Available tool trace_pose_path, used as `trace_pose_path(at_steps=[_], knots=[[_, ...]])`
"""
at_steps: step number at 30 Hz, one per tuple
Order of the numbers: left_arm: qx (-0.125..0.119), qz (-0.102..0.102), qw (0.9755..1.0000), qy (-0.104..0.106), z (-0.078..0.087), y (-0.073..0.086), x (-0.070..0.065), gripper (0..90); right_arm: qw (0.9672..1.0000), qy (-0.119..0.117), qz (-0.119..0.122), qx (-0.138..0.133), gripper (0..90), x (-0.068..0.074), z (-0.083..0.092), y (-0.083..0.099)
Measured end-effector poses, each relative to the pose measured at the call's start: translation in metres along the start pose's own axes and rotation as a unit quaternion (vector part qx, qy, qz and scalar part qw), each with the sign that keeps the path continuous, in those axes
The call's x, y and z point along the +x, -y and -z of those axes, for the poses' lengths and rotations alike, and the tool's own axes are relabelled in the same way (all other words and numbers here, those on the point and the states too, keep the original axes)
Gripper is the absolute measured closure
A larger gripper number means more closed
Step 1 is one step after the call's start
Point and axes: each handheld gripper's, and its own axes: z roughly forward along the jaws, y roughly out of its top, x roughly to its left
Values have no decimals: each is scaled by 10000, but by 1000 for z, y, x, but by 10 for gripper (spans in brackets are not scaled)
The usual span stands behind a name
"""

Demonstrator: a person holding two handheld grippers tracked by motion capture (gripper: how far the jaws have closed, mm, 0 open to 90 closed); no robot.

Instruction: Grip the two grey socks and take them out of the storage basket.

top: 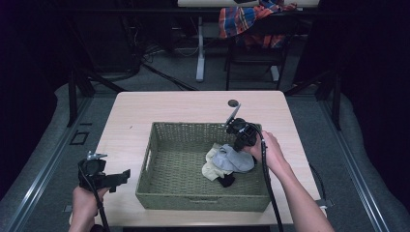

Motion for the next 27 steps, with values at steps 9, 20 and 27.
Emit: trace_pose_path(at_steps=[9,20,27], knots=[[5,2,10000,6,0,0,0,8,9999,38,62,84,470,3,-11,-3],[6,-5,10000,-1,0,0,0,8,9997,58,81,240,818,1,-18,-1],[-3,2,10000,-4,0,0,0,8,10000,55,-1,59,850,-3,-2,2]])
